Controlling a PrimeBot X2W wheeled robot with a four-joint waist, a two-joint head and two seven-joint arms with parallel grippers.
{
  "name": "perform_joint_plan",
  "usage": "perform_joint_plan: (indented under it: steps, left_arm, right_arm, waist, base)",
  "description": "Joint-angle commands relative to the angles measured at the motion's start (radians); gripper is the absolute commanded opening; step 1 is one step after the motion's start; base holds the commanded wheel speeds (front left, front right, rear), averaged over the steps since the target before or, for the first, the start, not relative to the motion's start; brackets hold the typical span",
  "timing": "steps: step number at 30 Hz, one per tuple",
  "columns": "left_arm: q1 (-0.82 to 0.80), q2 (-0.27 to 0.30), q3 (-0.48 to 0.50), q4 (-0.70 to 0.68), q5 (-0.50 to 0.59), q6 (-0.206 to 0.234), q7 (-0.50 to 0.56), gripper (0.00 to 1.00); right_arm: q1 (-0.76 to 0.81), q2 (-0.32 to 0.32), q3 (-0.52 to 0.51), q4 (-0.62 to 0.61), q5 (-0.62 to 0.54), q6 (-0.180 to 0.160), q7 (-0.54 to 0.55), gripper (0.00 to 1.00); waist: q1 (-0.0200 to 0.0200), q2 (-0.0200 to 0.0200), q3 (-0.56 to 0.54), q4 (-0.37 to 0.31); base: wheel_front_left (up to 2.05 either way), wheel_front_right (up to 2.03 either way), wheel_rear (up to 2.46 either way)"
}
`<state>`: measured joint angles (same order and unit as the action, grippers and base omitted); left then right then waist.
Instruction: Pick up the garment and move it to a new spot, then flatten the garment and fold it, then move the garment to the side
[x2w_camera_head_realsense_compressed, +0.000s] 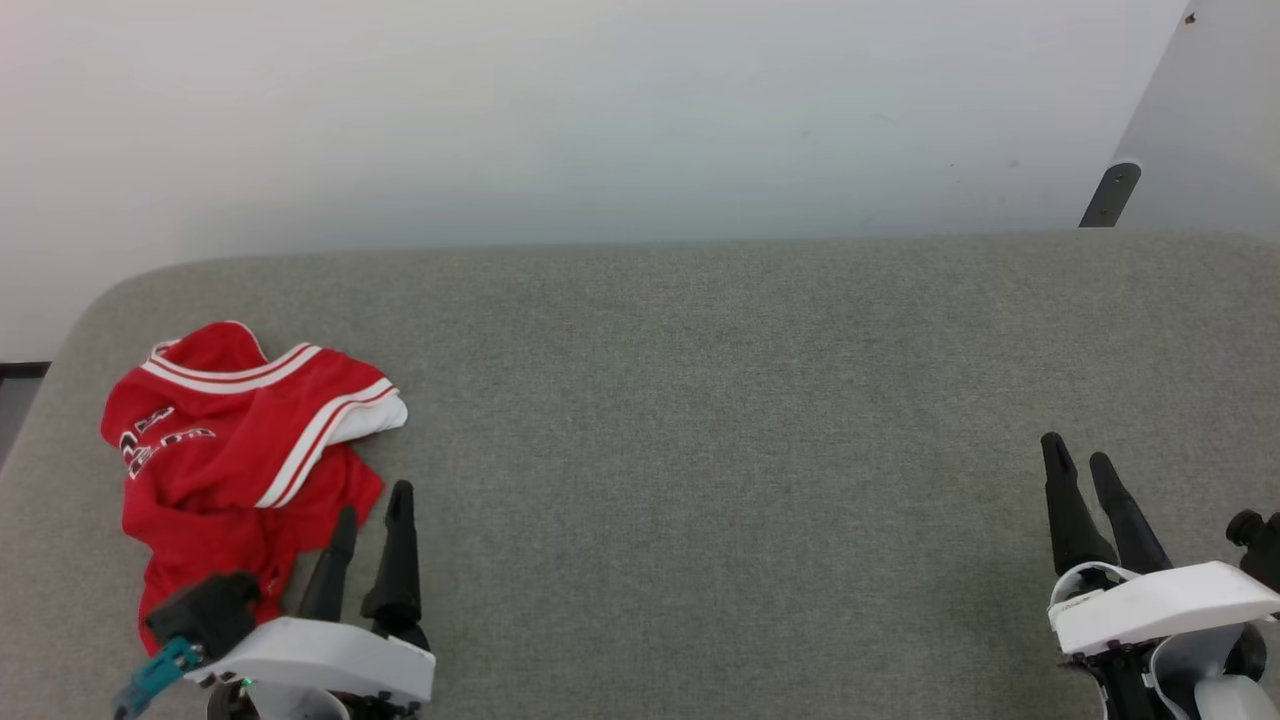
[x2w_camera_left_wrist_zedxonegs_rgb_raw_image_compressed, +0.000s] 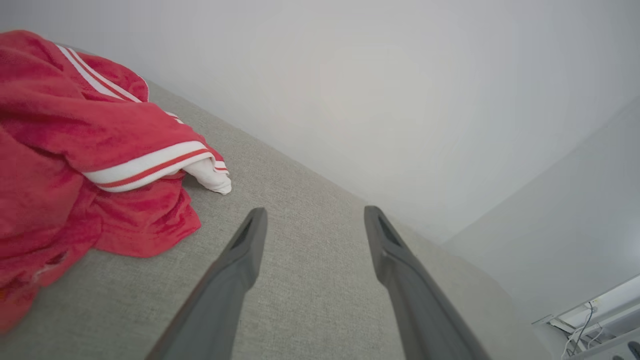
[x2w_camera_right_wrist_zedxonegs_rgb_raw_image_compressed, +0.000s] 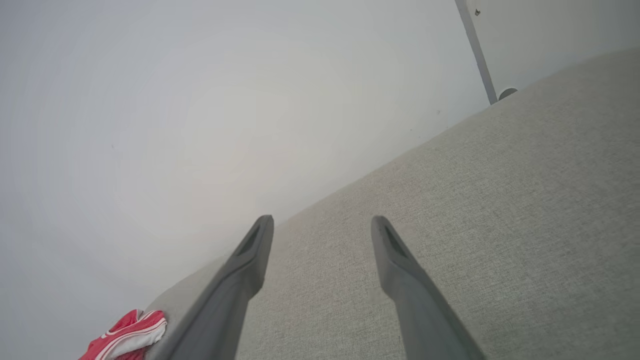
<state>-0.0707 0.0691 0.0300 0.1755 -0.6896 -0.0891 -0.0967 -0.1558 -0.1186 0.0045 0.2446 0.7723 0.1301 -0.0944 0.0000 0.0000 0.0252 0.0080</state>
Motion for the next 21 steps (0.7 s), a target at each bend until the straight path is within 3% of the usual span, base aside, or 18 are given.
perform_joint_plan:
  steps: [1,21]
  left_arm:
    - [-0.004,0.010,-0.008,-0.015,0.039,0.007,-0.009,1.00]
    - [0.005,0.044,-0.091,-0.032,0.274,0.070,-0.065,1.00]
  right_arm:
    - [-0.031,-0.008,0.004,-0.016,-0.044,0.001,-0.011,1.00]
    - [-0.014,0.004,-0.011,-0.059,-0.334,0.001,-0.066,1.00]
  waist:
    - [0.0000,0.0000,0.001,0.000]
    - [0.0000,0.0000,0.010,0.009]
  base:
    - [0.00,0.00,0.00]
    - [0.00,0.00,0.00]
